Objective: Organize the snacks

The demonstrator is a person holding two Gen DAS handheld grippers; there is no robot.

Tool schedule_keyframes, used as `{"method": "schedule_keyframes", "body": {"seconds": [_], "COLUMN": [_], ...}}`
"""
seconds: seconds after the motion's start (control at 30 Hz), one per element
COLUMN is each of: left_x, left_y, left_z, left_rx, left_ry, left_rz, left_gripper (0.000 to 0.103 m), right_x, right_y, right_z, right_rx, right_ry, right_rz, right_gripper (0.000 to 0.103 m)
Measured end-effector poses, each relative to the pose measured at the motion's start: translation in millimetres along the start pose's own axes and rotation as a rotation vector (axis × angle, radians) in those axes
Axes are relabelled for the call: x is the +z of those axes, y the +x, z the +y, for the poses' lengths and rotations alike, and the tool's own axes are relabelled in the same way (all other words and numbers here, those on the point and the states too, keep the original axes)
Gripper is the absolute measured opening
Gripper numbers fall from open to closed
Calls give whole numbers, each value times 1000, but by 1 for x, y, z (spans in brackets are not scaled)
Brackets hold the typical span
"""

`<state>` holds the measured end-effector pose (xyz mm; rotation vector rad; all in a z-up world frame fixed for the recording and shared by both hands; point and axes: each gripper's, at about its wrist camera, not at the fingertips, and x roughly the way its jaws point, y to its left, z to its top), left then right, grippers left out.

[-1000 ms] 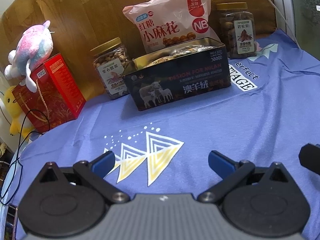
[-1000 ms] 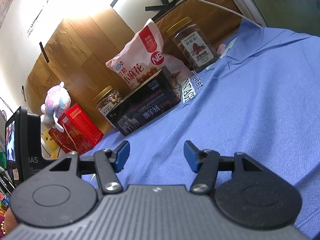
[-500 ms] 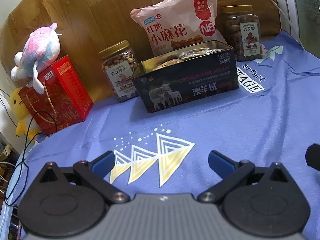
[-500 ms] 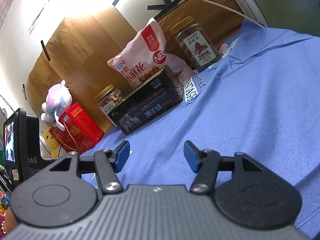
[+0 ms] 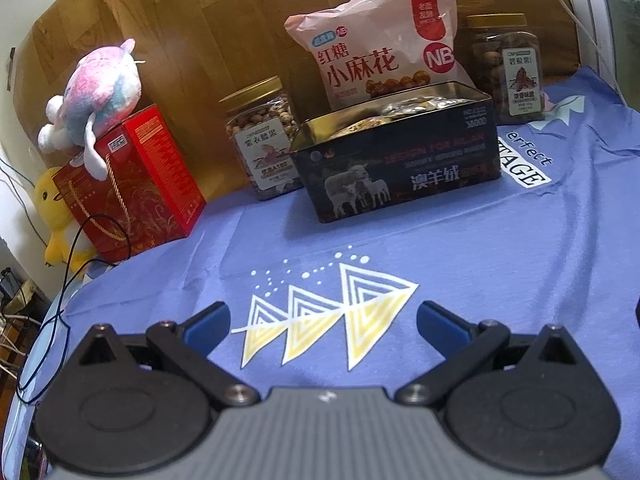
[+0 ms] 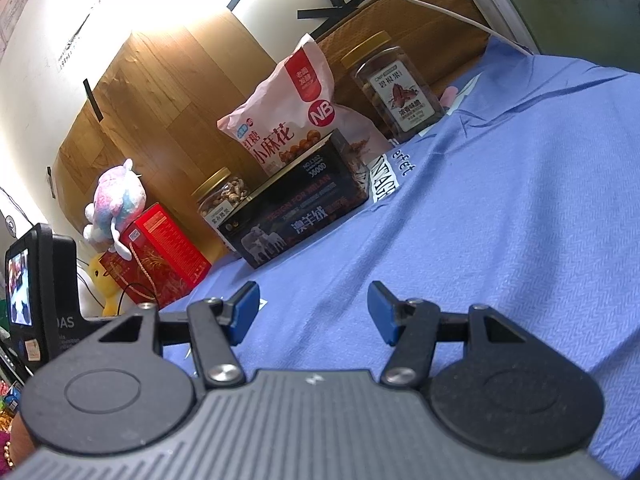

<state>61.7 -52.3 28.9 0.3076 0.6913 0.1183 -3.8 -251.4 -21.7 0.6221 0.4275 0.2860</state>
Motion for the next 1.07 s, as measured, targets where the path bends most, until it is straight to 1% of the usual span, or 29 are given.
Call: {"method": "schedule_keyframes", "body": {"seconds": [0.3, 0.4, 0.67, 0.9, 1.07], "left_x": [-1, 0, -1, -1, -1], "left_y": [-1, -1, -1, -3, -5], "left_z": [10, 13, 16, 16, 16], "left_rx": [20, 30, 47, 47, 17], "left_ry": [-27, -33, -32, -28, -25], "left_rz": [-2, -3, -9, -33, -42], "left_gripper": [103, 103, 103, 103, 103], "right_x": [-1, -1, -1, -1, -1], "right_y": [3, 2, 3, 4, 4], "right_z": [0, 5, 6, 6, 6], "right_rx": [6, 10, 14, 14, 14], "right_ry": [-6, -9, -15, -15, -16], "right_rz": [4, 6, 10, 11, 12], "right_gripper": [62, 62, 62, 62, 62]}}
